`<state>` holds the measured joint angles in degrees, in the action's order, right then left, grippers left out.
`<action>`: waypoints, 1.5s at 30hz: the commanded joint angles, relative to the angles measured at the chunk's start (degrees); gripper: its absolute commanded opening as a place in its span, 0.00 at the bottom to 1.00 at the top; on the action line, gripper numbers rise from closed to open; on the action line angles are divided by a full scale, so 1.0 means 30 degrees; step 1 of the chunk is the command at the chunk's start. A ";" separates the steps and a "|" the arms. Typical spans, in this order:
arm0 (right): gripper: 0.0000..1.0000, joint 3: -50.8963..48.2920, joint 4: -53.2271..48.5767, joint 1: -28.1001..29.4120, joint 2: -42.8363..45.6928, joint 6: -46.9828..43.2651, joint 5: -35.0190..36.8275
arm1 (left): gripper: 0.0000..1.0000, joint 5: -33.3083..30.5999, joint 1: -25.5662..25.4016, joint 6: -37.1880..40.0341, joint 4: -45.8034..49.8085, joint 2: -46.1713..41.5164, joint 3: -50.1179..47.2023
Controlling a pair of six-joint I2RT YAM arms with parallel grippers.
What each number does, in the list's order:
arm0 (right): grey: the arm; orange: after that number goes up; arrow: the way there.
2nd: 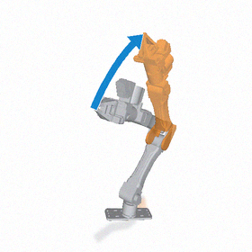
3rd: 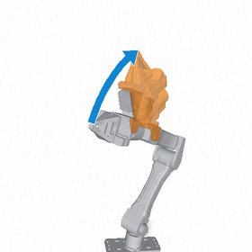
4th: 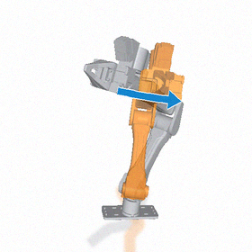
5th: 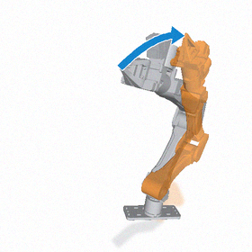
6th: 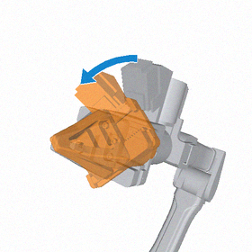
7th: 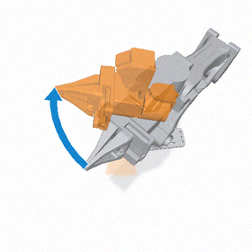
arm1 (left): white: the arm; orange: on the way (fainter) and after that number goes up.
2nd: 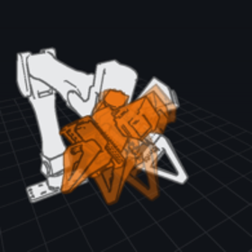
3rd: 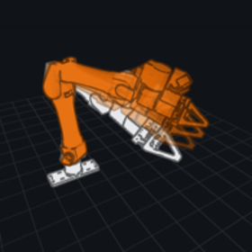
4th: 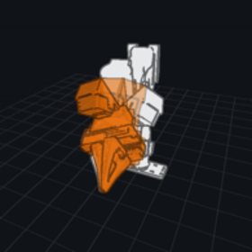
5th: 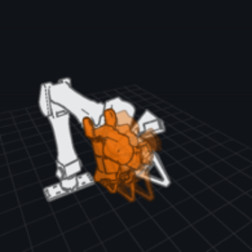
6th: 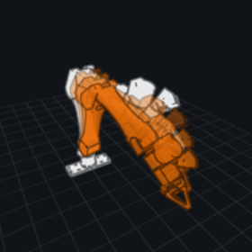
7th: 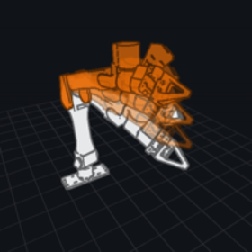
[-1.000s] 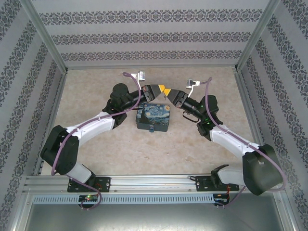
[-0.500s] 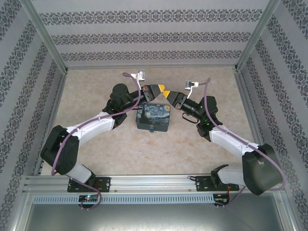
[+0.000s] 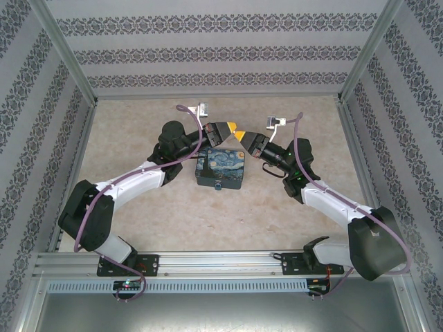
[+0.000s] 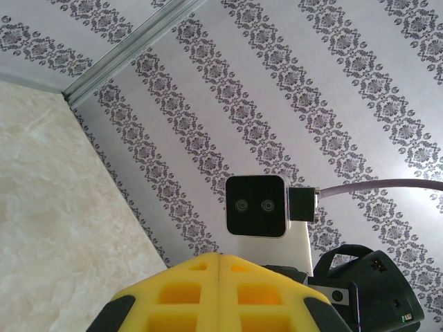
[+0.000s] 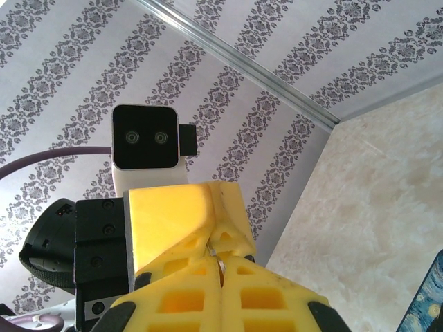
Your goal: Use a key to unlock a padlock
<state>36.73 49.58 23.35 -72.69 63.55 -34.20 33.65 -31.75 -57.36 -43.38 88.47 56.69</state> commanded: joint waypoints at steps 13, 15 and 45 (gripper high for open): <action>0.00 -0.0137 0.0021 -0.0270 0.0232 -0.0036 -0.0138 | 0.52 -0.1122 0.0281 -0.0407 -0.0207 -0.0407 -0.0521; 0.00 -0.0459 -0.0313 -0.0298 0.0354 -0.0105 -0.0115 | 0.70 -0.1888 0.0451 -0.0449 0.0263 -0.1027 -0.0940; 0.00 -0.5519 -0.0151 0.5282 -0.3302 -0.1409 0.2593 | 0.88 -0.3989 0.0307 0.3535 0.9775 -0.7718 -0.9740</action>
<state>21.04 45.28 39.16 -81.95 60.88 -28.27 23.20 -30.06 -47.33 -11.92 67.02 27.86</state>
